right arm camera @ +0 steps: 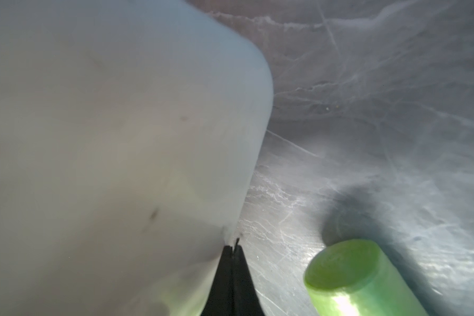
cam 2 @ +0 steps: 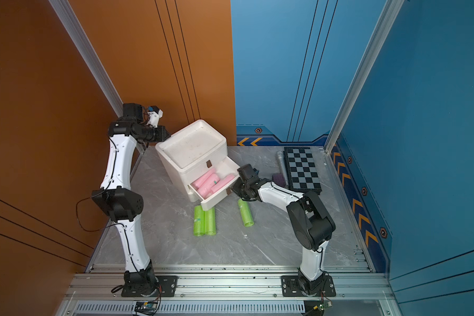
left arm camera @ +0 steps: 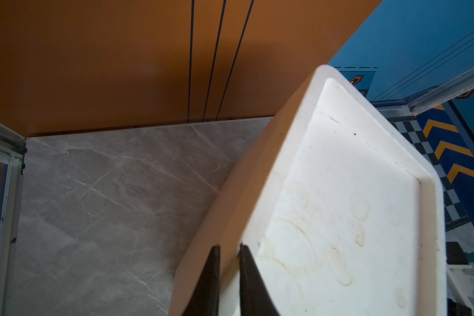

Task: Sort the rolls of trash bags by color and place them into the drawer
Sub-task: Close the drawer of the storage box.

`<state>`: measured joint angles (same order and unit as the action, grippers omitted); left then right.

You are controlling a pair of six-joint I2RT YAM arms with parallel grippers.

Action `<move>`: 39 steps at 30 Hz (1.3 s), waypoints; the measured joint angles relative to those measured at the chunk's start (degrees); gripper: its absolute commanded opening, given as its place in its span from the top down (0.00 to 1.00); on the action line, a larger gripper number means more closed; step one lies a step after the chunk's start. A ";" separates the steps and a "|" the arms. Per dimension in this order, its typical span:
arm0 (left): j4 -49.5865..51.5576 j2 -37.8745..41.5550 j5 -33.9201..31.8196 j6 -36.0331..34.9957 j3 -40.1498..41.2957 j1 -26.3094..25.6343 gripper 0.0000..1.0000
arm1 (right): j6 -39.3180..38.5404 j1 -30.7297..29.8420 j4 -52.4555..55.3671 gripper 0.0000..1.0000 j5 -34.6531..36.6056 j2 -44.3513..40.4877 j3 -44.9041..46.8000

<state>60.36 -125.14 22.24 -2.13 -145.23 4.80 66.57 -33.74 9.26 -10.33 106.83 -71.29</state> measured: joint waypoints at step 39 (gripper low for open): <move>-0.66 0.00 0.04 -1.09 0.37 -0.22 0.84 | 2.99 -5.68 -2.47 0.99 -1.92 12.76 -22.88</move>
<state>59.70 -125.14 22.28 -3.22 -144.86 4.58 69.56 -39.42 6.79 -12.25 119.59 -94.17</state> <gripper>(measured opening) 0.162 0.044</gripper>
